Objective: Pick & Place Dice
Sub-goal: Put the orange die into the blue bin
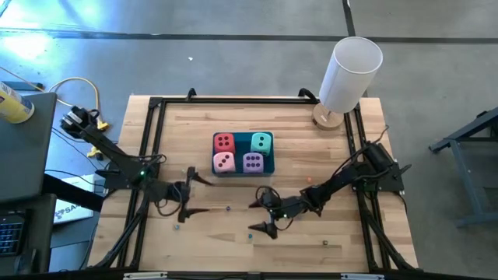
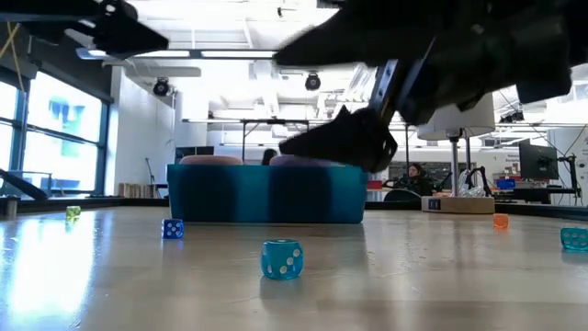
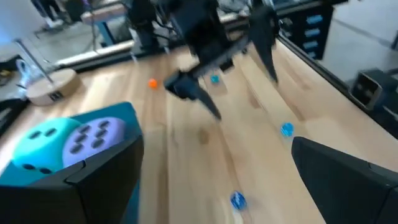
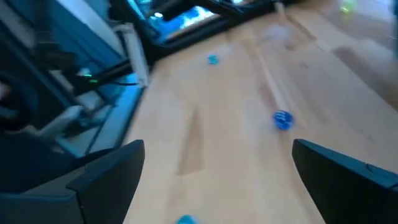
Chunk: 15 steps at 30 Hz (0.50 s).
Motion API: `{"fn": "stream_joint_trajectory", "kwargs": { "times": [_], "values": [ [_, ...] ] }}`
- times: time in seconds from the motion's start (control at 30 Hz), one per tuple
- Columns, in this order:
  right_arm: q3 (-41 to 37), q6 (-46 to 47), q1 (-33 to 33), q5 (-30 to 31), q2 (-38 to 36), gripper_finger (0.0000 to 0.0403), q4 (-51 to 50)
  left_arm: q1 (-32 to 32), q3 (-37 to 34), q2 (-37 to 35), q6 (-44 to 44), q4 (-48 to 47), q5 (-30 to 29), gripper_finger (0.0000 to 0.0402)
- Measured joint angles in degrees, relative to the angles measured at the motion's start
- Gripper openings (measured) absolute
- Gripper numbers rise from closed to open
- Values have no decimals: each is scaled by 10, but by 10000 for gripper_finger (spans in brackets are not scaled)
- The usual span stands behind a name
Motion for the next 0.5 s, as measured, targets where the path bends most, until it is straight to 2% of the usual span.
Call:
{"fn": "stream_joint_trajectory", "kwargs": {
  "times": [0.13,0.23,0.4,0.5],
  "values": [
    [0,-47,13,7,-13,400,4,-18,0,5,-44,-9,0,399],
    [0,-96,26,35,-29,400,2,-28,0,9,-86,-9,0,399],
    [0,-176,68,165,-80,400,-21,-37,0,10,-127,-9,0,399],
    [0,-160,94,253,-124,400,-83,-37,0,10,-129,-9,0,399]
  ]
}}
